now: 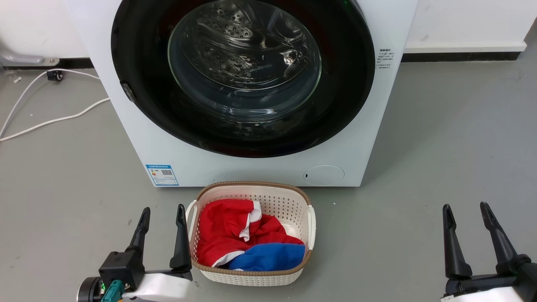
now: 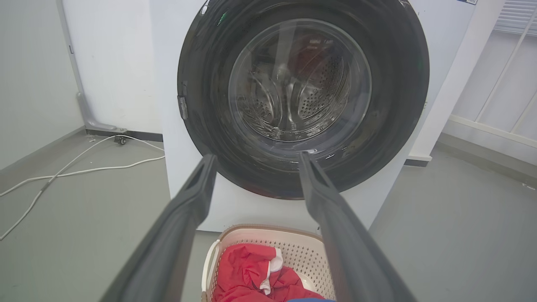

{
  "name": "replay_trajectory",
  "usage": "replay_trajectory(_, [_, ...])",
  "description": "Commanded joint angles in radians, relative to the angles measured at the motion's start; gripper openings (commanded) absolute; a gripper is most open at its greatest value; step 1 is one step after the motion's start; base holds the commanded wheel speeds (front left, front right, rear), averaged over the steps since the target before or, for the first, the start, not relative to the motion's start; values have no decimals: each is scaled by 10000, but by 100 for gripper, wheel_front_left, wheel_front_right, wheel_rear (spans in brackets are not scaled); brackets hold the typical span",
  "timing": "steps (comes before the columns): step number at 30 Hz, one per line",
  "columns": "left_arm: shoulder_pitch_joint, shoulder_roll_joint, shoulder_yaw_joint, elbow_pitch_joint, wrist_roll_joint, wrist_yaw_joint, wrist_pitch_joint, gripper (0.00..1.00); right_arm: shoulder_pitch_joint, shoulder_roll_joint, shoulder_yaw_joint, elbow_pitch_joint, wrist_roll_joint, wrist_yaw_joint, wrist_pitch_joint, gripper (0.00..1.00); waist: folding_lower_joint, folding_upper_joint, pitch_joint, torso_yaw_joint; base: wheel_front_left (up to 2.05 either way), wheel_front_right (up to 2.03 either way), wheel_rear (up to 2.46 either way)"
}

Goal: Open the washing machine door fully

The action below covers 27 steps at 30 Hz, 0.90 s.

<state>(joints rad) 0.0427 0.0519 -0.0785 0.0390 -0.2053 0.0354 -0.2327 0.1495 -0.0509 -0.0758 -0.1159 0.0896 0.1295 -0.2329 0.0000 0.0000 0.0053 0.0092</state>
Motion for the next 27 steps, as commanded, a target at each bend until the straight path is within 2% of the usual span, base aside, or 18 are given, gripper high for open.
replay_trajectory(1, [83,-7,14,-26,192,-59,-102,100,105,6,11,-113,-86,20,-83,100,0,0,4,-1,0,0,0])
replay_trajectory(15, [163,-15,-61,253,602,-88,-344,100,312,12,81,-248,-570,11,-344,100,0,0,-31,27,0,0,0])
replay_trajectory(27, [134,-17,-7,403,359,-64,-332,100,332,13,83,59,96,11,-327,100,0,0,-21,11,0,0,0])
